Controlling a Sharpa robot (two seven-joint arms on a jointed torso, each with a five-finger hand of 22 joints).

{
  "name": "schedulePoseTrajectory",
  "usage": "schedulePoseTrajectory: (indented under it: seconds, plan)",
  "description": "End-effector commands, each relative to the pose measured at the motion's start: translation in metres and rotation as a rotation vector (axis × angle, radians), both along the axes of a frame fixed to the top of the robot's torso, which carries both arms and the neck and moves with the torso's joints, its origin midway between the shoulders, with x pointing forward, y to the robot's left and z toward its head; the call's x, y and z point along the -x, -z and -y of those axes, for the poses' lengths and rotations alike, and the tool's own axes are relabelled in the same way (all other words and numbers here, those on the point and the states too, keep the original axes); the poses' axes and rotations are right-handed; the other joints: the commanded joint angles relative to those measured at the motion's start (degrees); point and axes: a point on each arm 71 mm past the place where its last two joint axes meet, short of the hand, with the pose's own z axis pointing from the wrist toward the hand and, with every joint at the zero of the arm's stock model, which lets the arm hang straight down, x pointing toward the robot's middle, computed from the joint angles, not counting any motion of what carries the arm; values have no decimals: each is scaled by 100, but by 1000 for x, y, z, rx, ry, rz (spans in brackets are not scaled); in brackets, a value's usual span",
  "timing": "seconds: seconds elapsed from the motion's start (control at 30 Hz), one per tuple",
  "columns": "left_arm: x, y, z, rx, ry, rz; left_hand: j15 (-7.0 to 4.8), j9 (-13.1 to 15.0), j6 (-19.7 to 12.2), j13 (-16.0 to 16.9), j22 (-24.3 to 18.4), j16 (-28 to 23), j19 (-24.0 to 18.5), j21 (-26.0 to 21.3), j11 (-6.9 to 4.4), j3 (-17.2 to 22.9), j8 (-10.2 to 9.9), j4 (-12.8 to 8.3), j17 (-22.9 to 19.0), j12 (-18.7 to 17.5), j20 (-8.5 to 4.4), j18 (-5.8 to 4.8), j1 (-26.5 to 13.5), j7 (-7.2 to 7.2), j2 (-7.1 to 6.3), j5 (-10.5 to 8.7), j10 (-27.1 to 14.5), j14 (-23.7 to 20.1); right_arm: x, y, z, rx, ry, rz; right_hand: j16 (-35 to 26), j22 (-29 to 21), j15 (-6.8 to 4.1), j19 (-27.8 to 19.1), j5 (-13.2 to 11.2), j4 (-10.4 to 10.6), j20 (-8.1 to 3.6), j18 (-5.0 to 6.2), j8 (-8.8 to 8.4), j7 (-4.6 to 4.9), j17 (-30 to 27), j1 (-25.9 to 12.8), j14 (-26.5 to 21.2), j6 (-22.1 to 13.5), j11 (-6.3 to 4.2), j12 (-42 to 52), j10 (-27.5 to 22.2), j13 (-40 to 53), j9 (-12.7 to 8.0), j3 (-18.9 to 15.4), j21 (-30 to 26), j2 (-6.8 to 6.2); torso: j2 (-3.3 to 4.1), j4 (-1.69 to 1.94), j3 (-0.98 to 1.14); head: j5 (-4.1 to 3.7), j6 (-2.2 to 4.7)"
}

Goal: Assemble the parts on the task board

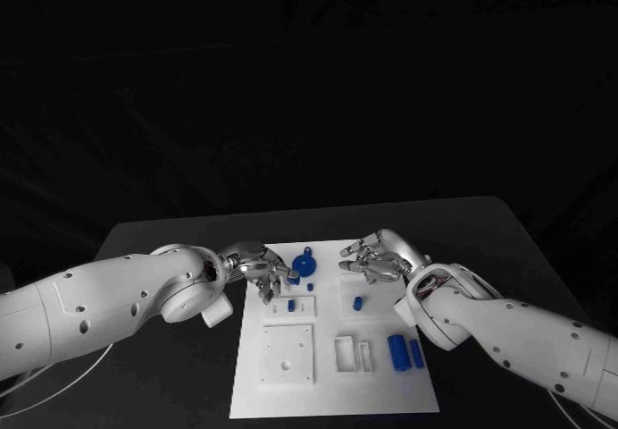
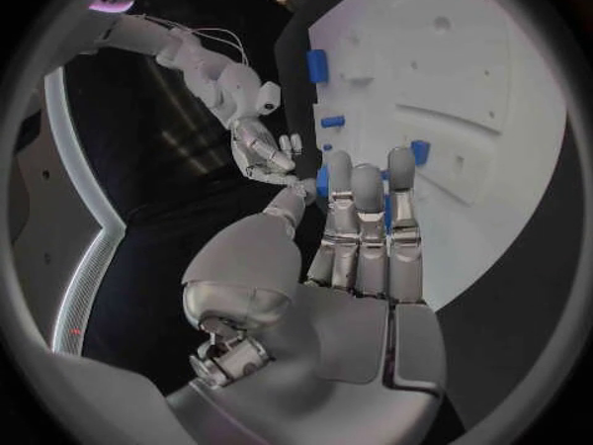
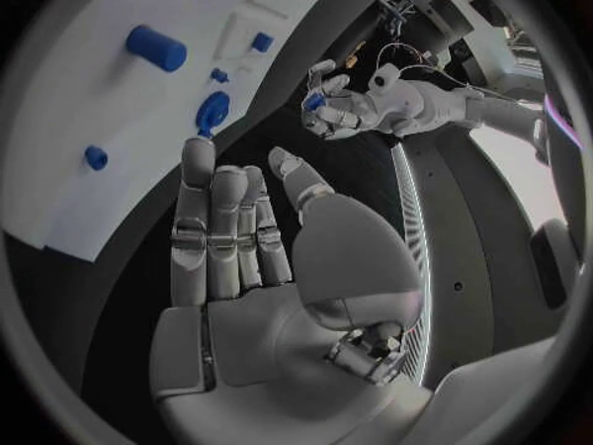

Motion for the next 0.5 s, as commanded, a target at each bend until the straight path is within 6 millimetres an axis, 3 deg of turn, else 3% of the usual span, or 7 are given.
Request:
schedulePoseTrajectory:
  seconds: [0.03,0.23,0.43,0.5]
  plan:
    - [-1,-1,-7,-187,-78,99,-18,-18,359,-13,121,-21,72,57,-7,654,-40,-593,4,-52,-14,69,-6,-304,-81,120,89,76,-4,-5,9,-13,28,18,-14,3,-34,62,27,7,-19,72,-17,8,-5,-10,-13,-10,-16,-31,2,-8,-2,24,-27,-60,-5,-1,0,11,-22]
    - [5,-2,-11,-320,-127,154,-53,-43,507,-39,113,-118,123,98,-42,677,-117,-592,27,-169,-50,58,-34,-338,-162,285,254,218,-11,-13,24,-17,67,38,-11,13,-35,63,55,6,-19,73,-19,8,-4,-5,-10,0,-18,-33,10,-14,-3,44,-27,-76,-9,-6,4,59,-52]
    - [11,-4,-12,-443,-155,201,-102,9,647,-30,119,-140,179,158,-91,767,-136,-590,101,-213,-101,38,-138,-388,-295,717,416,349,-17,-21,33,-20,94,53,-11,18,-34,63,68,6,-19,74,-18,5,-3,-3,-11,7,-19,-34,12,-17,-2,54,-27,-83,-7,-2,8,116,-100]
    - [13,-4,-11,-477,-160,210,-115,47,698,-25,114,-226,194,201,-94,909,-206,-576,161,-297,-123,25,-186,-388,-361,738,482,416,-18,-24,35,-23,101,59,-10,21,-34,64,74,6,-19,74,-18,5,-3,-2,-11,8,-20,-35,12,-18,-2,61,-26,-87,-3,-1,12,132,-126]
